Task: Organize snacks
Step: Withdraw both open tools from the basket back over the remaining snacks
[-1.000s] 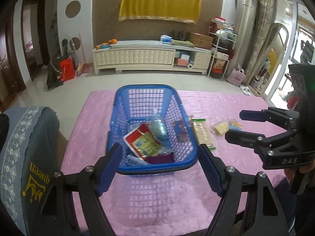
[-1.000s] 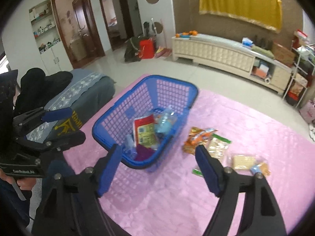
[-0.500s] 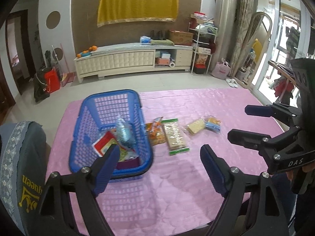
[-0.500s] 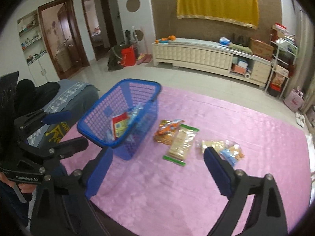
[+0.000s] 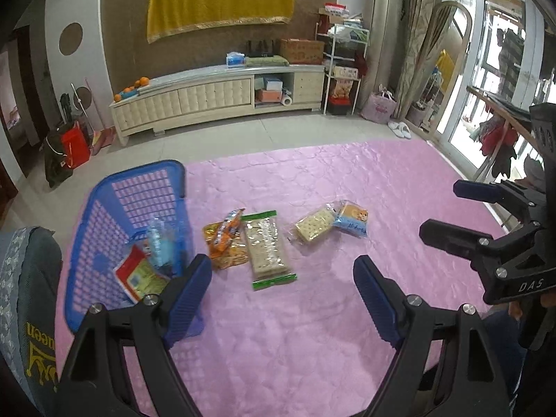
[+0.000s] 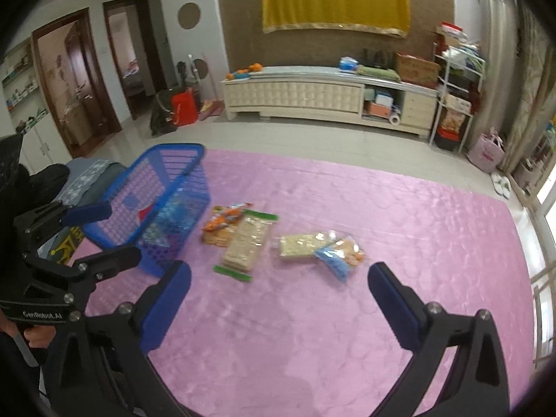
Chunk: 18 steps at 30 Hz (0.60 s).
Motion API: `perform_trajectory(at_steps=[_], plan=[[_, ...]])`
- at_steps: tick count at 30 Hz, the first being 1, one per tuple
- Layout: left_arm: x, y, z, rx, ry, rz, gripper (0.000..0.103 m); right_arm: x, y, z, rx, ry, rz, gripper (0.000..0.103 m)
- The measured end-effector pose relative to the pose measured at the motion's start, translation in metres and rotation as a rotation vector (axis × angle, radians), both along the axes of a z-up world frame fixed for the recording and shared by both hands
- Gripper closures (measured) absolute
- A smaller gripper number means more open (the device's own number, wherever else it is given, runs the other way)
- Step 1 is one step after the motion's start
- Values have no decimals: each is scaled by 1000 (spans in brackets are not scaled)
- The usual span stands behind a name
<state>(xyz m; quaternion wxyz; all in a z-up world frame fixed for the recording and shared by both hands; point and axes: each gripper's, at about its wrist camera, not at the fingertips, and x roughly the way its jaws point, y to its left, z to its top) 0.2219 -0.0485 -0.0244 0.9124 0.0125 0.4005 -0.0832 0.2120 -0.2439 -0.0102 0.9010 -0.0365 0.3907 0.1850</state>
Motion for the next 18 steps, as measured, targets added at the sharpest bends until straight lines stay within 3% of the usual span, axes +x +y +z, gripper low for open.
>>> perform_trajectory(at_steps=[8,18], plan=[[36,-31,-33,22,77,-18,21,31,-33,-38,-1,74,-40,0],[76,-35,-82,19,182,3,21,71,-40,-81,-31,161,-43,0]])
